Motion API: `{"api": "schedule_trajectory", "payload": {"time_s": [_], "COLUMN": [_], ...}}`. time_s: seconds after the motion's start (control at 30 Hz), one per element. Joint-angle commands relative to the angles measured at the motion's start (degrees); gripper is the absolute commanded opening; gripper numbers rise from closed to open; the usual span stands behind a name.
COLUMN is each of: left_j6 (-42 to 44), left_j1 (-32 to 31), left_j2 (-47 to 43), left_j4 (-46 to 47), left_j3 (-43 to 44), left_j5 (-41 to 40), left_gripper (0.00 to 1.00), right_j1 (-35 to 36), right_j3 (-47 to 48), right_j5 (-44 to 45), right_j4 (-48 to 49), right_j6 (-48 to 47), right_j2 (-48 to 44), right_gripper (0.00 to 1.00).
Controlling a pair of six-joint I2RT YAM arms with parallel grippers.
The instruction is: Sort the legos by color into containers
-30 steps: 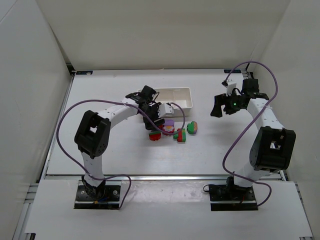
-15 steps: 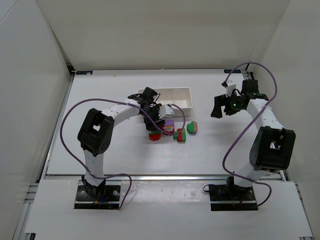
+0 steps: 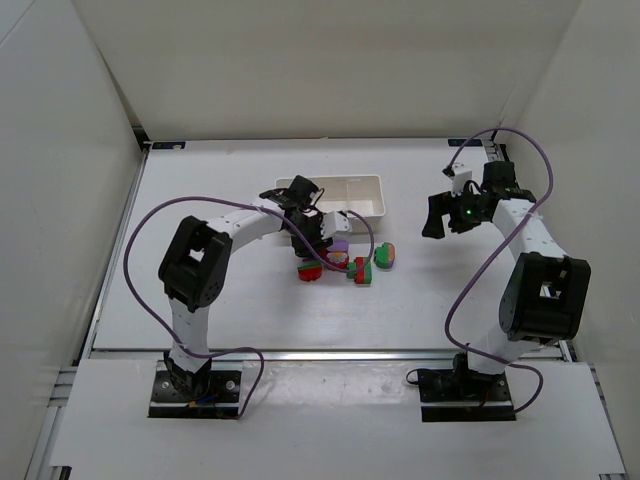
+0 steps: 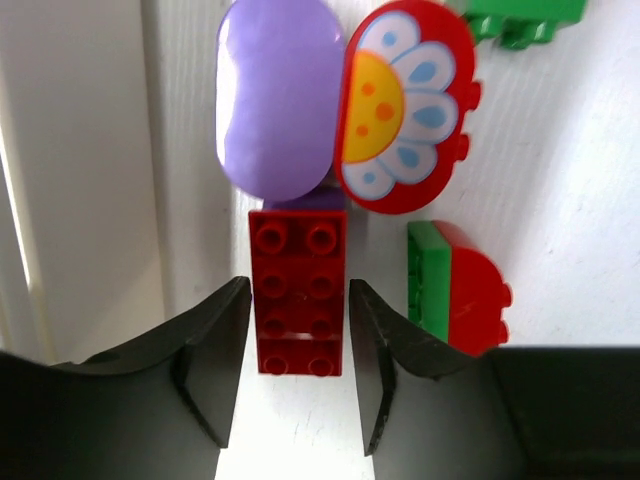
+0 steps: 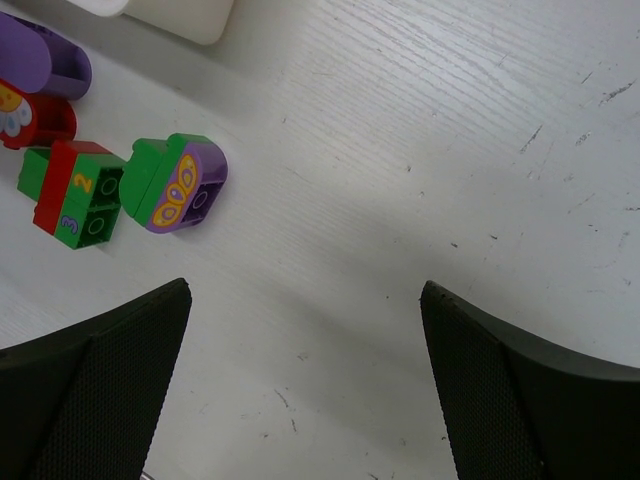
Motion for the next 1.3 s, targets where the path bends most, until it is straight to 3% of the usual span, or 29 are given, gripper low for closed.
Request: {"api": "schedule_trajectory", "payload": {"time_s": [0.0,0.1,0.2,0.47,0.57,0.63,0.73,0.9,1.0,1.17,1.27], "left_j6": [1.2,0.4,-1.9,-11.2,-13.9,-17.4,-24.4,-43.6,-52.4,-70.5,-71.6], "left_j1": [-0.6,-0.5,-0.2,3.4,6.5,9.9,14.4,20.3,21.0,21.5,20.9], "left_j2": [-0.6,-1.2,-3.0,-13.4,-17.0,-18.5,-17.5,-10.2,-7.2,-6.9,-5.8], "left_j4": [0.5,0.5,0.2,-5.3,-9.6,-9.7,-8.4,-2.6,3.9,25.5,27.6], "left_j3": [1.6,2.2,2.4,4.4,7.9,8.7,11.0,16.6,17.5,13.1,13.7], "left_j5": [3.3,3.9,4.7,11.6,21.4,32.3,43.3,58.5,59.4,58.9,59.1], "left_gripper": [0.5,0.33,0.22,0.15,0.13,0.13,0.13,0.15,0.15,0.15,0.15], "right_j1": [0.0,0.0,0.0,0.0,0.0,0.0,0.1,3.5,7.0,14.4,16.7], "right_j3": [0.0,0.3,0.9,2.8,5.3,6.8,8.7,12.6,15.4,18.8,19.5], "right_j5": [-0.3,-0.9,-2.3,-11.5,-16.6,-20.0,-33.5,-42.9,-45.1,-43.4,-42.1], "right_j4": [1.3,1.3,1.3,3.1,3.8,5.6,10.0,14.6,16.0,20.0,24.8], "right_j6": [-1.0,-1.1,-1.0,2.5,4.5,7.3,12.4,17.5,18.9,21.3,26.5], "right_j2": [-0.5,-0.2,-0.1,0.6,1.2,1.9,3.9,7.4,8.6,9.3,10.0], "right_gripper": [0.98,0.98,0.97,0.95,0.95,0.95,0.94,0.92,0.9,0.9,0.89]}}
